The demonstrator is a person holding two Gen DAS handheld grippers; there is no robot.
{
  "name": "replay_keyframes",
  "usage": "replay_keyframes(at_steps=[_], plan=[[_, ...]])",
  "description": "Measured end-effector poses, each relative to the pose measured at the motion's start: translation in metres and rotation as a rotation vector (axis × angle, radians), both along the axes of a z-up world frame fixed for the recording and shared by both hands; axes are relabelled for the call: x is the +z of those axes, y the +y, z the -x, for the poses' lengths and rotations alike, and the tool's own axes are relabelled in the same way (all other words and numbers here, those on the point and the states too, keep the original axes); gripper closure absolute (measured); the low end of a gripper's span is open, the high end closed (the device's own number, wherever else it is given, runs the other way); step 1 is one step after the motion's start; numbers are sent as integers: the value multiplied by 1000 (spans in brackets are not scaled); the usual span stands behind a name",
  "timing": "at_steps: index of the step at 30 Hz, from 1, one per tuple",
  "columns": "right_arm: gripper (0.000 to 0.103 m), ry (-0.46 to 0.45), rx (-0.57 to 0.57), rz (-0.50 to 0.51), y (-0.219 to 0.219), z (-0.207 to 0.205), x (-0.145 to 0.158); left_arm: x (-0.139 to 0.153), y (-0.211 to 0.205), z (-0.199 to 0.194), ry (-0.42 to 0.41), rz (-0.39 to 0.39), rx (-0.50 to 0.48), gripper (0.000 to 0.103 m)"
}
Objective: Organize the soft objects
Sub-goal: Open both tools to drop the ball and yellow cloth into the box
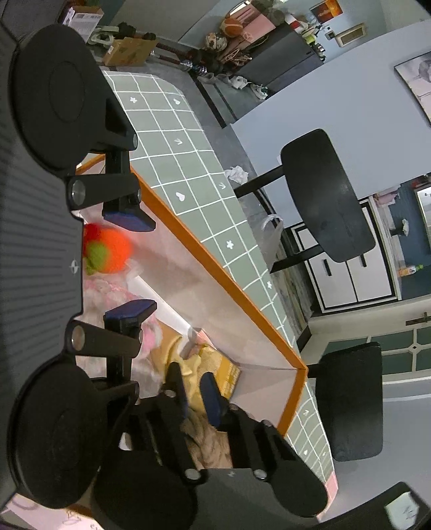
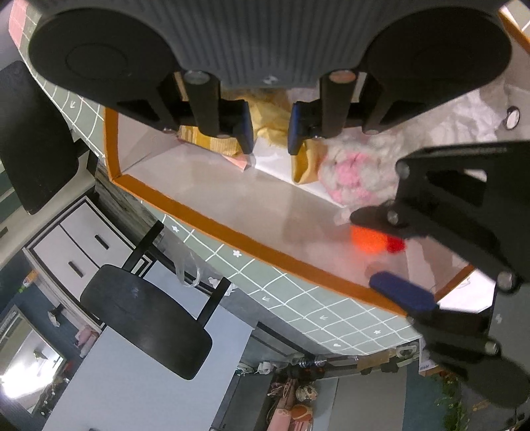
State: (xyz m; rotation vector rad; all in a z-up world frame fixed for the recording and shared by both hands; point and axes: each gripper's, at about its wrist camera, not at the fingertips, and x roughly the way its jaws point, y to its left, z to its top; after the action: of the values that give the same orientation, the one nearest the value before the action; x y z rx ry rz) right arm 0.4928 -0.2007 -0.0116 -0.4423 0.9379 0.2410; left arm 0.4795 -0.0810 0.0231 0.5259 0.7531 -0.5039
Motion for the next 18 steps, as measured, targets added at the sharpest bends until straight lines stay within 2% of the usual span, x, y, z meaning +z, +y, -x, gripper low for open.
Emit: replay_keyframes(at_steps=[8, 14, 18], plan=[[75, -13, -42, -42, -6, 20, 21, 17, -2, 19, -21, -7, -14, 43], [62, -51, -74, -78, -14, 38, 46, 30, 0, 32, -38, -6, -13, 39], [62, -75, -116, -136, -27, 49, 66, 38, 4, 40, -45, -5, -9, 38]])
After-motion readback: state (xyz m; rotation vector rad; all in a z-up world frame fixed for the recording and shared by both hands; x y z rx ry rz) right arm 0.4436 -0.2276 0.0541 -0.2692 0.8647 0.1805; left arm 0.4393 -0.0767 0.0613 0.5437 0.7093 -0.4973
